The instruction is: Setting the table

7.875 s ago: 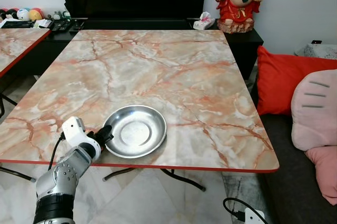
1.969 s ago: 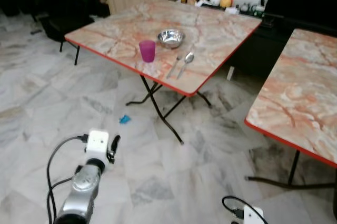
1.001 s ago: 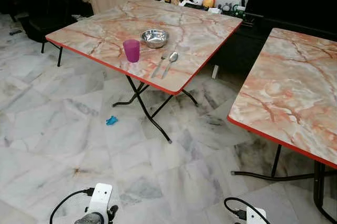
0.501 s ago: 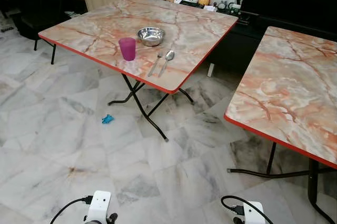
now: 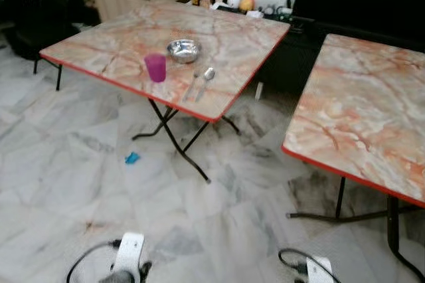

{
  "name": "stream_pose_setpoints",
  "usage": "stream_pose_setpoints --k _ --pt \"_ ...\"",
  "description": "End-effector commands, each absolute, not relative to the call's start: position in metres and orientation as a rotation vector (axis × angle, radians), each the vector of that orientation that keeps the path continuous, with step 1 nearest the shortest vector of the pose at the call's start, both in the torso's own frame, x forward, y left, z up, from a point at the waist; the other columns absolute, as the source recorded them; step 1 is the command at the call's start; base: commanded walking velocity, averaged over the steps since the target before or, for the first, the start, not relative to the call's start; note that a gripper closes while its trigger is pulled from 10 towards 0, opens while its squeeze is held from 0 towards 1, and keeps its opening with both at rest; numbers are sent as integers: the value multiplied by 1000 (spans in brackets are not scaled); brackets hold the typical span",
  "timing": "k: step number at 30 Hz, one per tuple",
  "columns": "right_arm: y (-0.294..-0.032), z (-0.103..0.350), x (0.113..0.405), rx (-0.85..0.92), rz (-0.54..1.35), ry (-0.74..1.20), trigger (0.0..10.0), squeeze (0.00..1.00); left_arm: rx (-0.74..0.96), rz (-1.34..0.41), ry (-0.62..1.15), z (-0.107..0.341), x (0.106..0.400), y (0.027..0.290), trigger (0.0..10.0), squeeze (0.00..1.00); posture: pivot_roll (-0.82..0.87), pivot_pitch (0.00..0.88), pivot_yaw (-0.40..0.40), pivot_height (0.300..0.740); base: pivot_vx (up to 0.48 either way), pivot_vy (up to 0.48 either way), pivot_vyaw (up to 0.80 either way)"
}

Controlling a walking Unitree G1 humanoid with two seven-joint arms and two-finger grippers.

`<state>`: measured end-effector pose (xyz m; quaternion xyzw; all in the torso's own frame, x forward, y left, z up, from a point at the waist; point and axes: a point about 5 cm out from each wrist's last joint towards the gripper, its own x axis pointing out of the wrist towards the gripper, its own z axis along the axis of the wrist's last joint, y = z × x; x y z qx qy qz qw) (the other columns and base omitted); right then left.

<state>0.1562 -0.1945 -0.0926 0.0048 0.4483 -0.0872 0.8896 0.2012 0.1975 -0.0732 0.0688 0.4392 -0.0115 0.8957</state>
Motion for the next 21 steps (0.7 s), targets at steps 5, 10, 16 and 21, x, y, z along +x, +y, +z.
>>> stream_pose_setpoints --k 5,10,16,21 --pt "-198 -94 151 39 -232 925 10000 0 144 -34 966 -86 180 182 10000 0 -33 0 7 740 0 326 0" --pt "-200 -94 150 38 -244 934 10000 0 137 -49 971 -90 174 168 10000 0 -31 0 3 740 0 327 -84" --pt "-200 -95 150 30 -238 950 10000 0 140 -45 968 -89 176 170 10000 0 -31 0 2 740 0 325 -628" --pt "-200 -95 148 23 -238 954 10000 0 141 -43 961 -88 178 173 10000 0 -26 0 4 740 0 326 -120"
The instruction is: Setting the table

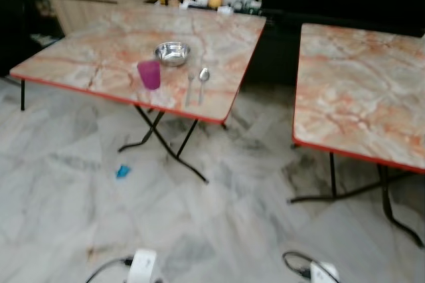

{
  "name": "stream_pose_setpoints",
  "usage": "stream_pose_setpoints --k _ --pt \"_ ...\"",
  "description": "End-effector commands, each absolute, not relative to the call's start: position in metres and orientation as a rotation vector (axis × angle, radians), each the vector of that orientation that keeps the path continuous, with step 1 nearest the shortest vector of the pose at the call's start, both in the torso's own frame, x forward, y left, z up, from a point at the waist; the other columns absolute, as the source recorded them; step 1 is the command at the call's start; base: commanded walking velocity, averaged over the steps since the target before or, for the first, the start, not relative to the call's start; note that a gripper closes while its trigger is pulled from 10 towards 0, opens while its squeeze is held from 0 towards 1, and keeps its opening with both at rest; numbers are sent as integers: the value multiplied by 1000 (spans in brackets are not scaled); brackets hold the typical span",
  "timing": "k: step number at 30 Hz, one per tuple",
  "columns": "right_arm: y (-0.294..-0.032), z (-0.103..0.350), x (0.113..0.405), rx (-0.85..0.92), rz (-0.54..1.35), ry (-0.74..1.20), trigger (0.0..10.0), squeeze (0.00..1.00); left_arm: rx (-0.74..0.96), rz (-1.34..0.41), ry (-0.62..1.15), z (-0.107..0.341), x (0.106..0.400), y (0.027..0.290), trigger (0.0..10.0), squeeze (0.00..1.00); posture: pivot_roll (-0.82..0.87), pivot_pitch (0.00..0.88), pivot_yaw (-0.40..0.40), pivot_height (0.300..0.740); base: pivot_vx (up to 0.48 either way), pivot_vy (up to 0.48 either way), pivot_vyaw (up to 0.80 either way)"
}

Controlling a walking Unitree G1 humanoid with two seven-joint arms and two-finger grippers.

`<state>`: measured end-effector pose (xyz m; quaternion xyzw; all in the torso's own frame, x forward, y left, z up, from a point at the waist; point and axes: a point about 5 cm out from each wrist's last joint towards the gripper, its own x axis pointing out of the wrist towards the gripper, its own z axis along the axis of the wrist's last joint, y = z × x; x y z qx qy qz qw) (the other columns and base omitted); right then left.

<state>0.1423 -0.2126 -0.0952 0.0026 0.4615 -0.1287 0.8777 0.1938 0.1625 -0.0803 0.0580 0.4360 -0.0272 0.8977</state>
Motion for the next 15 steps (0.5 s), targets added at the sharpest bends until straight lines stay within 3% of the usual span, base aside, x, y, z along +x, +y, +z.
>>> stream_pose_setpoints --k 1,13,15 --pt "-200 -95 148 22 -240 956 10000 0 143 -43 961 -88 178 173 10000 0 -26 0 4 740 0 326 0" --pt "-198 -96 147 14 -238 967 10000 0 148 -38 965 -87 179 173 10000 0 -21 0 5 740 0 326 0" --pt "-198 -96 147 14 -241 969 10000 0 149 -41 964 -87 179 172 10000 0 -21 0 6 740 0 326 -638"
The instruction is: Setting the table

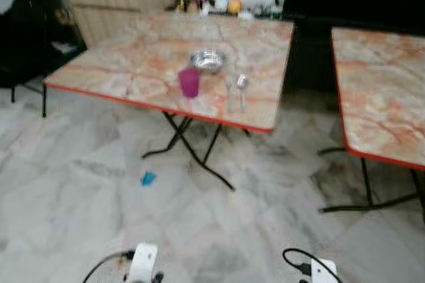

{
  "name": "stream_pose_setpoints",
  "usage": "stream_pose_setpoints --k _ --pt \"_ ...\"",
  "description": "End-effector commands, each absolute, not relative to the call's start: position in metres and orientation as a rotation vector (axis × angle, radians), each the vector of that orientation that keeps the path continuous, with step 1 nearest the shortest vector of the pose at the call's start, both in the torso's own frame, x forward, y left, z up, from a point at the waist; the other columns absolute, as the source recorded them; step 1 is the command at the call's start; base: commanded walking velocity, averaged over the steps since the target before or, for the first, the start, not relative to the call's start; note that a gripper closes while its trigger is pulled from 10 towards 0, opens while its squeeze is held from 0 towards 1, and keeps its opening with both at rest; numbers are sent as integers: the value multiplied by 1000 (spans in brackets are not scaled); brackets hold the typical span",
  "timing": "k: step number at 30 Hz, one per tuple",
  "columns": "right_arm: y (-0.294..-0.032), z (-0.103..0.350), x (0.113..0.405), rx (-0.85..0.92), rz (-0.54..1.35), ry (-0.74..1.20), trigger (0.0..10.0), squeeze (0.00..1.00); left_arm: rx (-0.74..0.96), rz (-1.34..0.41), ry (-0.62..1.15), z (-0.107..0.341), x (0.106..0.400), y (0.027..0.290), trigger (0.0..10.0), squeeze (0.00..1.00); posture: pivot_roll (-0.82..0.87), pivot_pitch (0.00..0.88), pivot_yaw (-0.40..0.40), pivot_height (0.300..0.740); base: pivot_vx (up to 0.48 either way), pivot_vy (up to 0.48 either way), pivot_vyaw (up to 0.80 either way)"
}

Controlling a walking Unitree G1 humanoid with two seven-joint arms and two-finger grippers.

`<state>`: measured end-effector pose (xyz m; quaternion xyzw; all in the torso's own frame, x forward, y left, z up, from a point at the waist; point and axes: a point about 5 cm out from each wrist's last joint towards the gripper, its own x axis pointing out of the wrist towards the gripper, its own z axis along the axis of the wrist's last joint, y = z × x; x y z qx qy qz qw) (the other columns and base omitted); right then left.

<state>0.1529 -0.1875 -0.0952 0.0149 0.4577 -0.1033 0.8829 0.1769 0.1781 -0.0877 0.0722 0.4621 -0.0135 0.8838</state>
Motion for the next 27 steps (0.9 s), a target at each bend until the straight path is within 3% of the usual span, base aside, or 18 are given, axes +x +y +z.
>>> stream_pose_setpoints --k 1,12,27 --pt "-198 -96 147 14 -243 970 10000 0 150 -43 963 -87 179 172 10000 0 -22 0 7 740 0 326 -638" --pt "-199 -96 147 17 -242 967 10000 0 153 -48 961 -87 180 173 10000 0 -18 0 6 740 0 325 -659" --pt "-196 -96 149 15 -235 958 10000 0 153 -50 964 -87 180 173 10000 0 -16 0 8 740 0 325 0"
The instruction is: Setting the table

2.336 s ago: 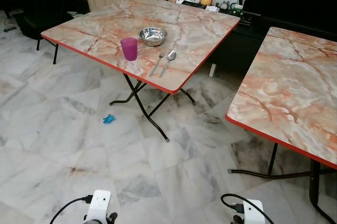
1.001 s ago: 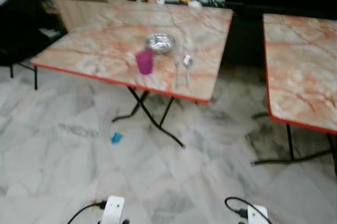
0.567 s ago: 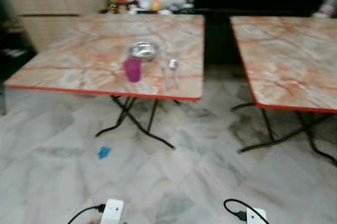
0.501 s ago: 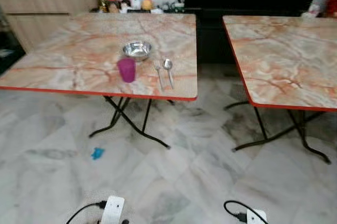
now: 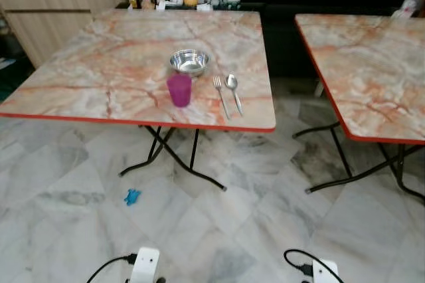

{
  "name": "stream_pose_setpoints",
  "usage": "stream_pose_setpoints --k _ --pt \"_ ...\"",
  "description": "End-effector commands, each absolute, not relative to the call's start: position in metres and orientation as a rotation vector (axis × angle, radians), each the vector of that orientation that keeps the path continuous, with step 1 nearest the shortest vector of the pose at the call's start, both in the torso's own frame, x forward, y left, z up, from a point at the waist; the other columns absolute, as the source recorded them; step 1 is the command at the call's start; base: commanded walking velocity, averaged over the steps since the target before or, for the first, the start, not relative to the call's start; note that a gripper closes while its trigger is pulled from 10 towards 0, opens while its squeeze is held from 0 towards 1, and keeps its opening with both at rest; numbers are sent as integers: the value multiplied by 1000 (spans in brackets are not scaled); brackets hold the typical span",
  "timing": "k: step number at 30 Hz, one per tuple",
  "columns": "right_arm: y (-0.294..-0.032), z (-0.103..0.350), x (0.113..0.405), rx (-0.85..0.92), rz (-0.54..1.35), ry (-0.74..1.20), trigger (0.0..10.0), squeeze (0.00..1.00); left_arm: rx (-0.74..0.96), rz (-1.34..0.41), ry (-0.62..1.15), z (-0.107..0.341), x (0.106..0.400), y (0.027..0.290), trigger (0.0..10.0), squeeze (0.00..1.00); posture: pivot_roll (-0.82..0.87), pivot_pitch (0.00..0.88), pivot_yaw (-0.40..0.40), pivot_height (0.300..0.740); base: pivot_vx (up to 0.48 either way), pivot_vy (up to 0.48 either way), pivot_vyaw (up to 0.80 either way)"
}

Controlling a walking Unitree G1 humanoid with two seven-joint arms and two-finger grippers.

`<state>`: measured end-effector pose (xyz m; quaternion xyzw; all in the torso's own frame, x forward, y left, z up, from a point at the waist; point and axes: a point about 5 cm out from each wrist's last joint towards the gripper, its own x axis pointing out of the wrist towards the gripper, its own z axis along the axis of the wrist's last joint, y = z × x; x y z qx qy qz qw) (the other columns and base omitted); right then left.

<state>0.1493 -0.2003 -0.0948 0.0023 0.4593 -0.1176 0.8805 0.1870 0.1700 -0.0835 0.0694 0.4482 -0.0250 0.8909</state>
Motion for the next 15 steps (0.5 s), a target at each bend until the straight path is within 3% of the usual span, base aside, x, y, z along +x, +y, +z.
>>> stream_pose_setpoints --k 1,15 --pt "-195 -95 149 19 -235 954 10000 0 157 -53 965 -87 180 174 10000 0 -17 0 8 740 0 326 0" --pt "-195 -95 150 17 -235 948 10000 0 167 -70 964 -87 180 173 10000 0 -20 0 7 740 0 325 0"
